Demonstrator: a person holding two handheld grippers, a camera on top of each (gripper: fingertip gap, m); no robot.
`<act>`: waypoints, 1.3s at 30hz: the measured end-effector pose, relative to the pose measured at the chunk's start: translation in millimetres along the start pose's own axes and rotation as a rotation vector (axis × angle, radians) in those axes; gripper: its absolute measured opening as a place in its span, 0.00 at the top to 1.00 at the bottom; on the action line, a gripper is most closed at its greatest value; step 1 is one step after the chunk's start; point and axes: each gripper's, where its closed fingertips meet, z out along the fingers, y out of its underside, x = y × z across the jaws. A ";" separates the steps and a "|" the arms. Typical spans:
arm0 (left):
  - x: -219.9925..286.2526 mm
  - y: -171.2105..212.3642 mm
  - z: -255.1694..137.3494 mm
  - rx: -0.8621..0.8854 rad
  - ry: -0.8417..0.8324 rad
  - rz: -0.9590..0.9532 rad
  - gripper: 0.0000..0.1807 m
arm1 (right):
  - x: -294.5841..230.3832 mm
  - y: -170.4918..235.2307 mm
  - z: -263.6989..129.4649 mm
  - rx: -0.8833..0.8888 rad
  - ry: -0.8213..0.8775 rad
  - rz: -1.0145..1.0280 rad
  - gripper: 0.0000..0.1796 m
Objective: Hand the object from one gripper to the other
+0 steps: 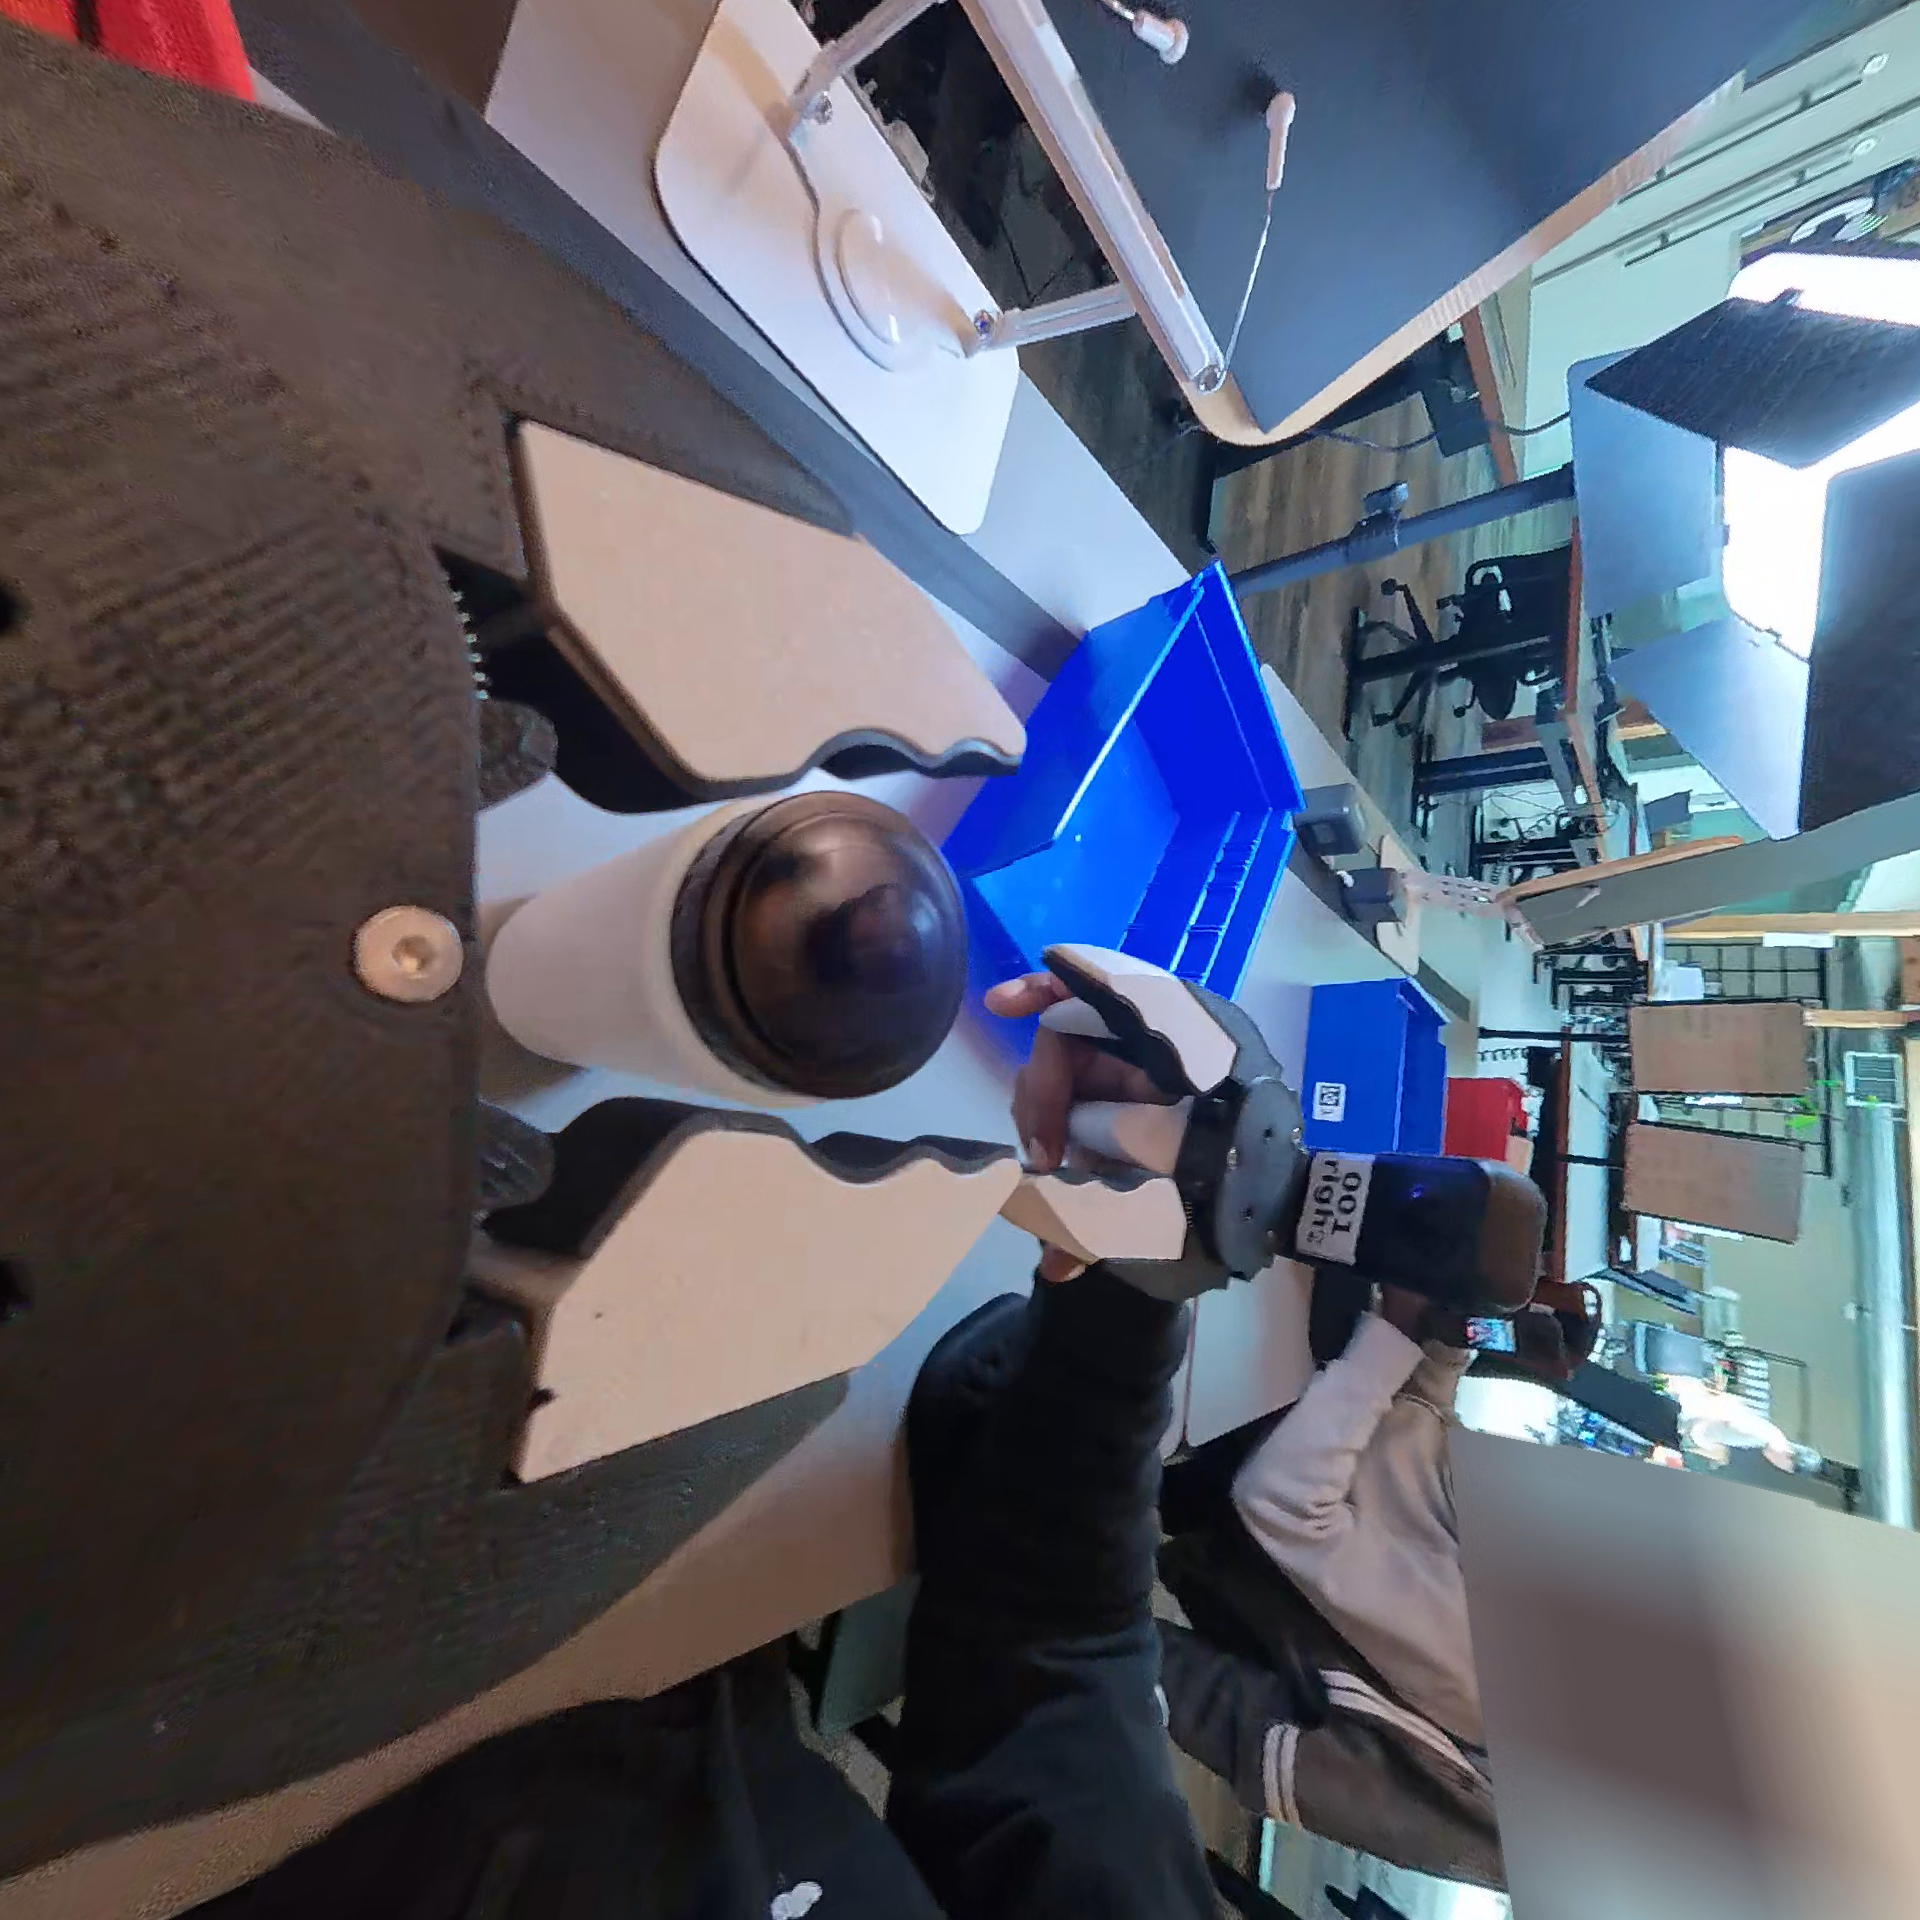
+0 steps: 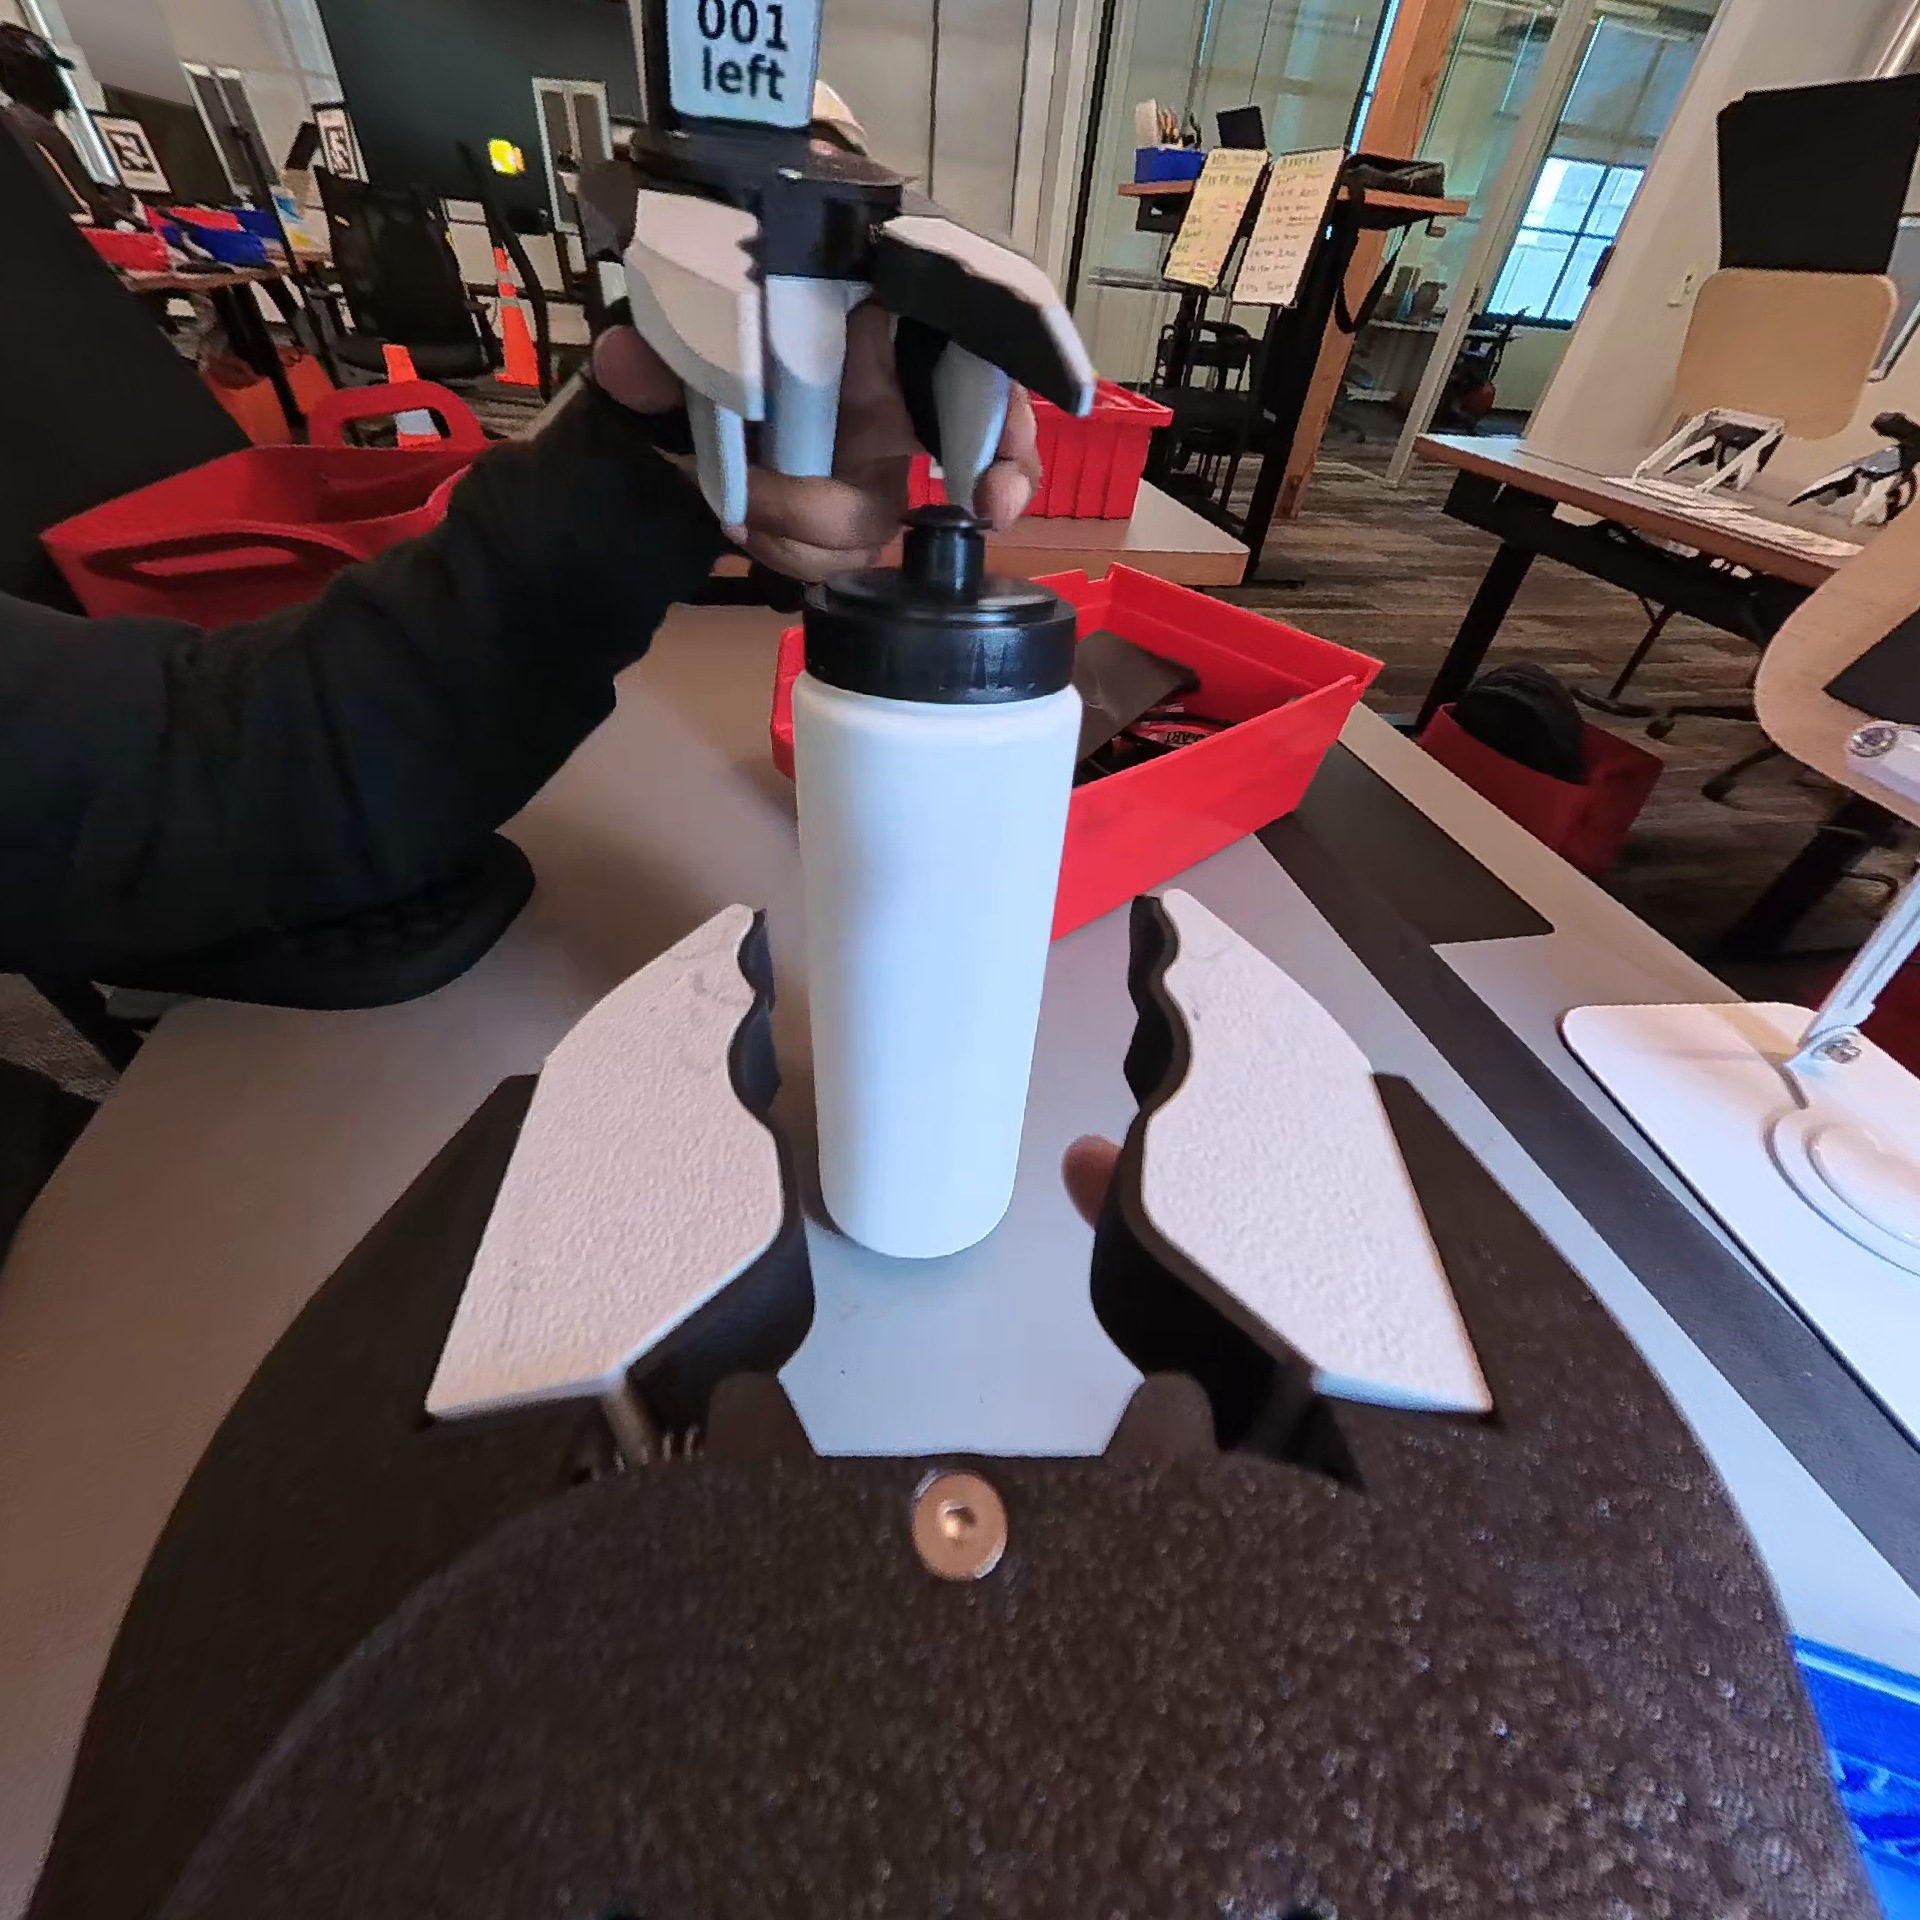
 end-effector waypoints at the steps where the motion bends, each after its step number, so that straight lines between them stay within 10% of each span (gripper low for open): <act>1: 0.5 2.0 -3.4 -0.013 0.002 0.008 0.63 | 1.0 0.5 -0.3 0.000 0.002 0.004 0.64; 12: 6.1 54.8 43.2 -0.212 0.063 0.054 0.59 | 3.9 13.2 8.9 -0.041 0.029 0.025 0.65; 39: 45.7 41.9 88.8 -0.109 0.140 0.145 0.60 | -6.1 -38.6 -23.2 -0.115 0.144 0.088 0.82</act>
